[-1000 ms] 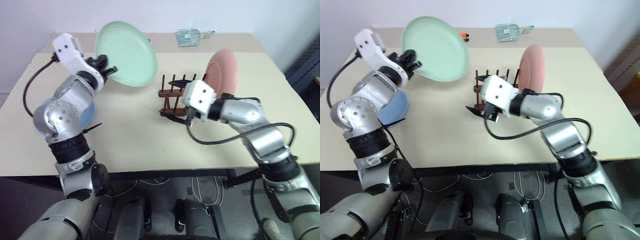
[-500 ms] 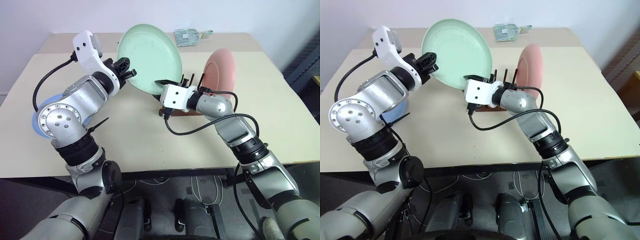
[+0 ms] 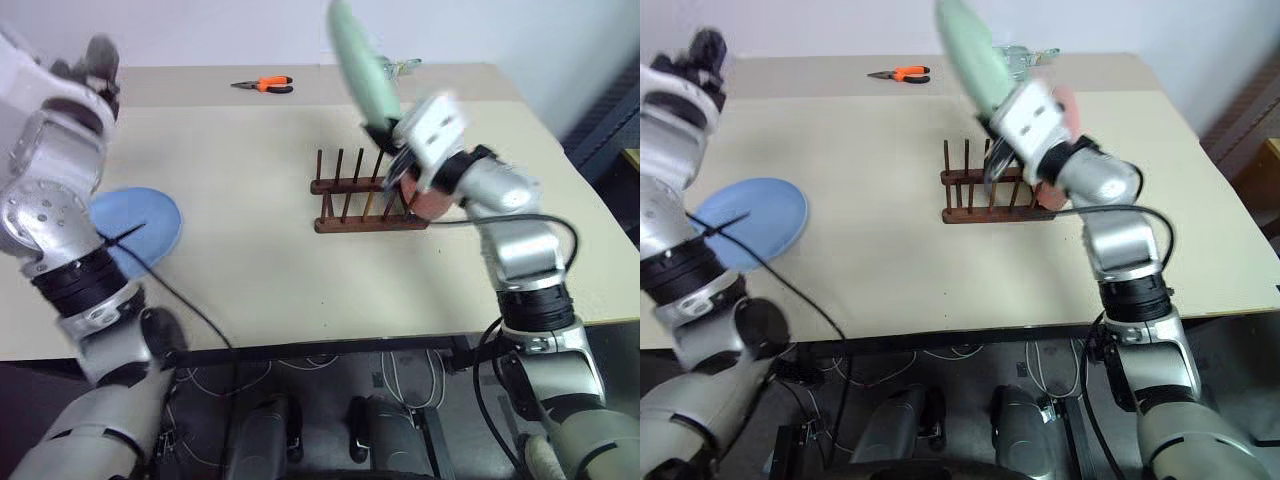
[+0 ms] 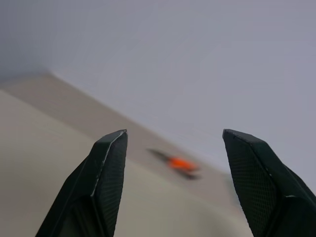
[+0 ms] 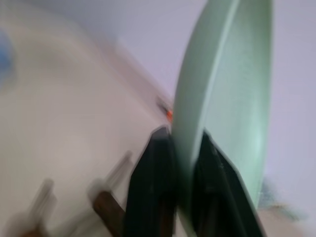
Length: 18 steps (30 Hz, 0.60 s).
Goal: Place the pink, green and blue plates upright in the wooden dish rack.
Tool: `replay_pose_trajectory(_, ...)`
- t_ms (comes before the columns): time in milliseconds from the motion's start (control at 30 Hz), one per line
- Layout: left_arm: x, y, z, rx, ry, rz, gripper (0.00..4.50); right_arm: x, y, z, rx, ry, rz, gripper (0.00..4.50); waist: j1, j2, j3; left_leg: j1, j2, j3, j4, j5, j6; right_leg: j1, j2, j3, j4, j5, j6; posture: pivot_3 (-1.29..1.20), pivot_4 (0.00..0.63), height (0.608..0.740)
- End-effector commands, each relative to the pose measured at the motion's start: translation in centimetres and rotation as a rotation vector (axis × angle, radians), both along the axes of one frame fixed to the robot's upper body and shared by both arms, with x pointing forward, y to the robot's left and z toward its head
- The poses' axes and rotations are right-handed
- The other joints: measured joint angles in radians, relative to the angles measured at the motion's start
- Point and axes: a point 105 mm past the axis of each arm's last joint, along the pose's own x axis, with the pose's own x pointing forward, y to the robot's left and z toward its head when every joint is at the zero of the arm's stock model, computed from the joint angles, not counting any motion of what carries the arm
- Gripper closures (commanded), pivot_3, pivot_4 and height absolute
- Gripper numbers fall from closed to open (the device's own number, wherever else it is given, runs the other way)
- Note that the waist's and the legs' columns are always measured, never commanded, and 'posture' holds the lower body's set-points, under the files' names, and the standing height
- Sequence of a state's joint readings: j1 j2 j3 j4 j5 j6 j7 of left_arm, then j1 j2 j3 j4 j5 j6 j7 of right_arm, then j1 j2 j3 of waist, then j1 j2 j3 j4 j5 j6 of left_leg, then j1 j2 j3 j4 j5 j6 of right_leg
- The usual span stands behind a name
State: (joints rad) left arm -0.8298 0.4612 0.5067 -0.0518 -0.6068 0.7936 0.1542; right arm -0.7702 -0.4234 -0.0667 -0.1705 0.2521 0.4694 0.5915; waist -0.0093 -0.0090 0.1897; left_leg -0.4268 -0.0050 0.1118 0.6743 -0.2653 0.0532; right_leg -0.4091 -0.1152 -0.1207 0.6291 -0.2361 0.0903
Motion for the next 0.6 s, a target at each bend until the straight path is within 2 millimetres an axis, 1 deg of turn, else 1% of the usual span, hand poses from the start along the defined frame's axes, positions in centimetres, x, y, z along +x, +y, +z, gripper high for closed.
replay_pose_trajectory(33,0.8,-3.2,-2.8,0.222,0.053,-0.151,1.36,-2.3,-1.0,3.3,0.284,0.105,0.135,4.50,0.005,-0.001,0.000,-0.001,0.000,-0.001,0.001,0.000,0.000,0.000,0.000,0.000,0.000,0.000,0.000,0.00,0.150,0.740)
replay_pose_trajectory(100,0.5,-5.4,-6.2,0.304,0.118,-0.281,1.36,-3.0,-1.0,3.6,0.366,0.187,0.195,4.50,0.004,0.000,0.000,-0.001,-0.001,0.000,0.001,-0.002,-0.003,0.000,-0.002,0.000,0.000,0.000,0.000,0.00,0.150,0.740)
replay_pose_trajectory(133,0.2,-6.3,-7.4,0.341,0.139,-0.333,1.36,-3.2,-0.9,3.5,0.392,0.234,0.220,4.50,0.003,0.000,0.000,0.000,-0.001,0.000,0.001,-0.002,-0.003,0.000,-0.003,0.000,0.000,0.000,0.000,0.00,0.150,0.740)
replay_pose_trajectory(167,0.0,-6.9,-8.6,0.366,0.159,-0.374,1.36,-3.3,-0.7,3.2,0.417,0.286,0.239,4.50,-0.001,0.000,0.000,-0.001,-0.001,-0.001,0.001,-0.002,-0.003,-0.002,-0.003,0.000,-0.001,0.000,0.000,0.00,0.150,0.740)
replay_pose_trajectory(200,-0.2,-7.3,-9.3,0.381,0.170,-0.398,1.36,-3.4,-0.6,3.0,0.435,0.325,0.251,4.50,-0.004,0.000,0.000,-0.001,-0.001,0.000,0.000,-0.002,-0.003,-0.002,-0.004,0.001,-0.002,0.000,-0.001,0.00,0.150,0.740)
replay_pose_trajectory(267,-0.7,-7.9,-11.0,0.391,0.198,-0.445,1.36,-2.8,-1.1,2.5,0.472,0.377,0.196,4.50,-0.007,0.000,0.000,-0.002,-0.001,0.000,-0.002,-0.002,-0.004,-0.005,-0.005,0.002,-0.001,0.000,-0.002,0.00,0.150,0.740)
replay_pose_trajectory(300,-0.9,-8.1,-11.4,0.383,0.205,-0.464,1.36,-2.7,-1.2,2.4,0.472,0.384,0.176,4.50,-0.008,0.000,0.000,-0.002,-0.001,0.001,-0.004,-0.001,-0.005,-0.006,-0.005,0.003,0.000,0.000,-0.003,0.00,0.150,0.740)
replay_pose_trajectory(367,-1.4,-8.6,-11.6,0.375,0.200,-0.510,1.36,-2.7,-1.4,1.9,0.462,0.400,0.150,4.50,-0.007,0.000,0.000,-0.002,0.000,0.004,-0.008,0.001,-0.007,-0.010,-0.005,0.005,0.001,0.000,-0.005,0.00,0.150,0.740)
replay_pose_trajectory(500,-2.6,-9.7,-12.4,0.385,0.201,-0.607,1.36,-2.5,-1.5,1.0,0.439,0.427,0.123,4.50,-0.006,0.000,0.000,-0.002,0.001,0.005,-0.009,0.003,-0.004,-0.012,-0.003,0.005,0.002,-0.001,-0.007,0.00,0.150,0.740)
replay_pose_trajectory(600,-3.3,-10.2,-13.0,0.388,0.208,-0.650,1.36,-1.9,-1.6,0.2,0.430,0.460,0.105,4.50,-0.006,0.000,0.000,-0.002,0.001,0.007,-0.009,0.003,-0.004,-0.012,-0.003,0.005,0.002,-0.001,-0.007,0.00,0.150,0.740)
